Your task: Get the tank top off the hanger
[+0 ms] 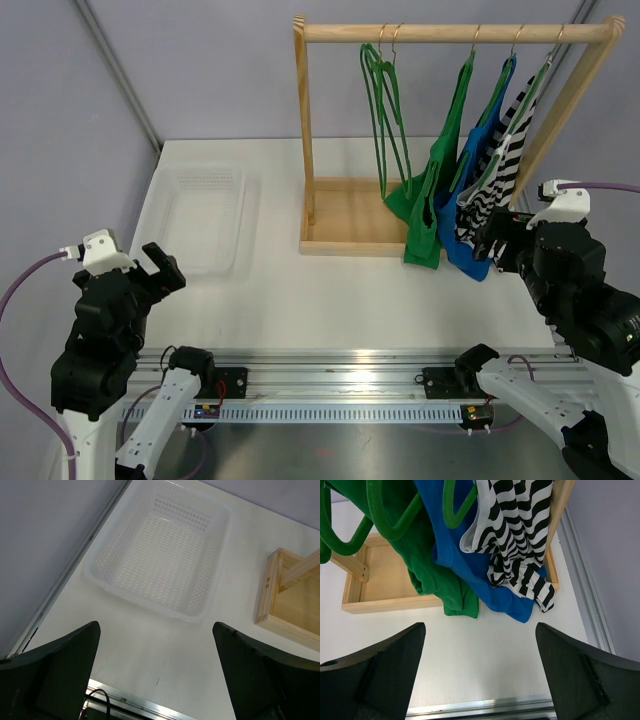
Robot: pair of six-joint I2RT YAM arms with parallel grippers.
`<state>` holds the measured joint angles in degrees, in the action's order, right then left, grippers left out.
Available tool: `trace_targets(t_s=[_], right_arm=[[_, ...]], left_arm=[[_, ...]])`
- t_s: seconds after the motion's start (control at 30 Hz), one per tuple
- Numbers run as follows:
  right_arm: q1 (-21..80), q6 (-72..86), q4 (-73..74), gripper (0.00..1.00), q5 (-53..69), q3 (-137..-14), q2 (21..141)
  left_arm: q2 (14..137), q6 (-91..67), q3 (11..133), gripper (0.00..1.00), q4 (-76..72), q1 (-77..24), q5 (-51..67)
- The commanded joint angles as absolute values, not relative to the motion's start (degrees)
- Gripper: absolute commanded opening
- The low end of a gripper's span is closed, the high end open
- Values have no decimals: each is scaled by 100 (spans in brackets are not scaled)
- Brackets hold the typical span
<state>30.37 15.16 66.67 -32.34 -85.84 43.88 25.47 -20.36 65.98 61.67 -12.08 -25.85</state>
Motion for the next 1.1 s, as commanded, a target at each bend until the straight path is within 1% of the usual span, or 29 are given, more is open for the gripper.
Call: trace_targets(t_s=[0.0, 0.13, 0.23, 0.33, 0.4, 0.47, 0.5, 0.53, 0.63, 0.67, 0.7, 0.73, 0.77, 0.8, 0.87, 1.07], right_arm=[[3050, 1582, 6241, 99, -3121, -8560, 4403], [3050, 1547, 5698, 100, -2393, -8587, 4377], [3050, 1573, 5468, 99, -2250, -8727, 4587], [3050, 1573, 5405, 99, -2276, -9131, 5009], [3050, 1521, 5440, 99, -2320, -9622, 5437], [3050, 1503, 5642, 96, -2557, -10322, 5782], [3050, 1451, 5686, 92, -2627, -10536, 6105], [3050, 1398, 5695, 90, -2741, -10904, 6256], [3050, 1257, 5756, 84, -2970, -11459, 6950], [3050, 1239, 5826, 83, -3040, -11870, 7144], [3050, 1204, 5871, 82, -3128, -12057, 7520], [3050, 1204, 5967, 79, -3355, -12233, 7706], [3050, 1213, 6011, 78, -3471, -12521, 7873], [3050, 1187, 6020, 77, -3602, -12629, 8153], [3041, 1117, 5968, 73, -4015, -12883, 8384], [2708, 1011, 5924, 68, -3991, -13630, 9184]], left_arm=[[2479, -1969, 6557, 99, 5959, -1230, -2566], [2470, -1986, 6583, 99, 5985, -1230, -2558], [2470, -1995, 6600, 99, 6020, -1230, -2453], [2479, -2004, 6583, 99, 6029, -1230, -2347], [2487, -1995, 6522, 99, 6021, -1230, -2277], [2487, -1978, 6443, 99, 5959, -1230, -2154], [2487, -1986, 6364, 99, 5933, -1230, -2127], [2505, -1986, 6337, 99, 5924, -1230, -2066], [2531, -2021, 6214, 99, 5898, -1230, -1934], [2523, -2030, 6162, 99, 5889, -1230, -1890], [2549, -2048, 6118, 99, 5854, -1230, -1829], [2558, -2048, 6030, 99, 5827, -1230, -1680], [2592, -2057, 6055, 99, 5853, -1230, -1653], [2636, -2083, 6073, 99, 5897, -1230, -1635], [2663, -2065, 6064, 99, 5880, -1230, -1538], [2654, -2039, 6047, 99, 5854, -1230, -1521]])
